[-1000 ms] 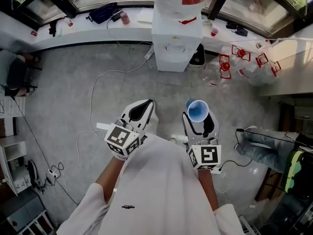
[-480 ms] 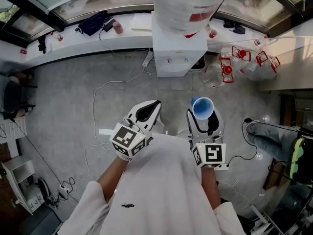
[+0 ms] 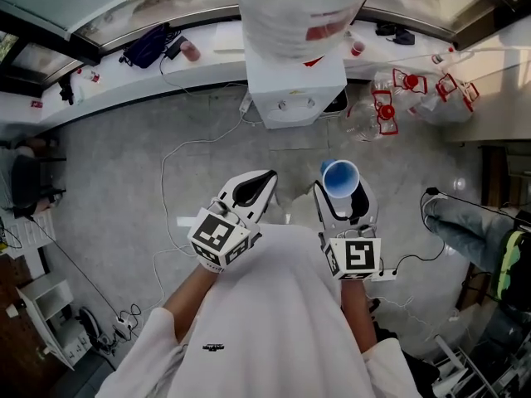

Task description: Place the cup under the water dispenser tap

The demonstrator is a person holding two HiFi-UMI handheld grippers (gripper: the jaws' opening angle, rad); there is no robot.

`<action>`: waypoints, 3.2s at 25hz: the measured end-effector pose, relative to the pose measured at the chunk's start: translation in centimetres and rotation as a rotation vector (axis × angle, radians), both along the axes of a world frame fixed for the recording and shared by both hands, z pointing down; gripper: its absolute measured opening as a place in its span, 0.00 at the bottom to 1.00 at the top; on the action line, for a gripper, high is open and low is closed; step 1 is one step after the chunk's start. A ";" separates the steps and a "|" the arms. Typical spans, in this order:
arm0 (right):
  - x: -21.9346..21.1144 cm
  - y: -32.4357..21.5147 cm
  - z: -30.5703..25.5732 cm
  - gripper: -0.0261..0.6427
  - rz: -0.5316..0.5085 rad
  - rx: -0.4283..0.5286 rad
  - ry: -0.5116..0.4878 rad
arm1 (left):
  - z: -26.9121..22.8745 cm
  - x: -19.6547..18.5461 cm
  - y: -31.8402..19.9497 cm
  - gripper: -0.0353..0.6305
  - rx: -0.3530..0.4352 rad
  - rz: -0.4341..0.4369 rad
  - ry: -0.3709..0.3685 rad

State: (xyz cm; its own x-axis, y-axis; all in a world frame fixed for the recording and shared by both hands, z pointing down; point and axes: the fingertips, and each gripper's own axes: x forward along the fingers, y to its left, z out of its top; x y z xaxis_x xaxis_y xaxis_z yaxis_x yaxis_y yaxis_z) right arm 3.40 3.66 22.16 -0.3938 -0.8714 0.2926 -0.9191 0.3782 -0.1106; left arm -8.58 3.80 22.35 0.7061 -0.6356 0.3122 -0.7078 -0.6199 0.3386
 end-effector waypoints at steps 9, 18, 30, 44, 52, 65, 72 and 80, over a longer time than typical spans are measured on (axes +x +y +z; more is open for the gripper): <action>2.1 -2.1 1.8 0.53 -0.001 -0.017 -0.009 | 1.5 2.0 -1.9 0.05 -0.031 0.004 -0.023; 2.9 -4.2 4.9 0.53 -0.013 -0.006 0.013 | 3.9 3.7 -2.9 0.05 -0.080 0.033 -0.046; 2.3 -6.1 10.6 0.53 -0.063 0.010 0.041 | 9.0 5.2 -3.7 0.05 -0.117 0.057 -0.091; 2.7 -9.2 18.9 0.53 -0.070 -0.047 0.008 | 16.8 3.5 -6.6 0.05 -0.165 -0.049 -0.169; 2.2 -11.0 23.9 0.53 -0.071 -0.078 0.002 | 20.0 4.0 -8.2 0.05 -0.178 -0.051 -0.182; 2.2 -15.1 31.6 0.53 -0.053 -0.114 0.010 | 24.4 4.3 -9.9 0.05 -0.183 -0.053 -0.234; 2.6 -17.0 36.3 0.53 -0.049 -0.129 0.040 | 27.2 4.8 -10.6 0.05 -0.209 -0.057 -0.241; 1.7 -19.1 39.7 0.53 -0.080 -0.131 0.064 | 28.6 5.0 -11.7 0.05 -0.201 -0.040 -0.259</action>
State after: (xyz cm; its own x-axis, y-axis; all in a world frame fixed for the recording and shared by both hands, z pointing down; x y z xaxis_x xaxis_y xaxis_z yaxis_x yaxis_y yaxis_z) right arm 5.08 -15.49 61.90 -0.4368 -0.7908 0.4288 -0.8936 0.4362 -0.1057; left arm -3.60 -7.88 50.93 0.5625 -0.5682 0.6006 -0.8088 -0.5290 0.2569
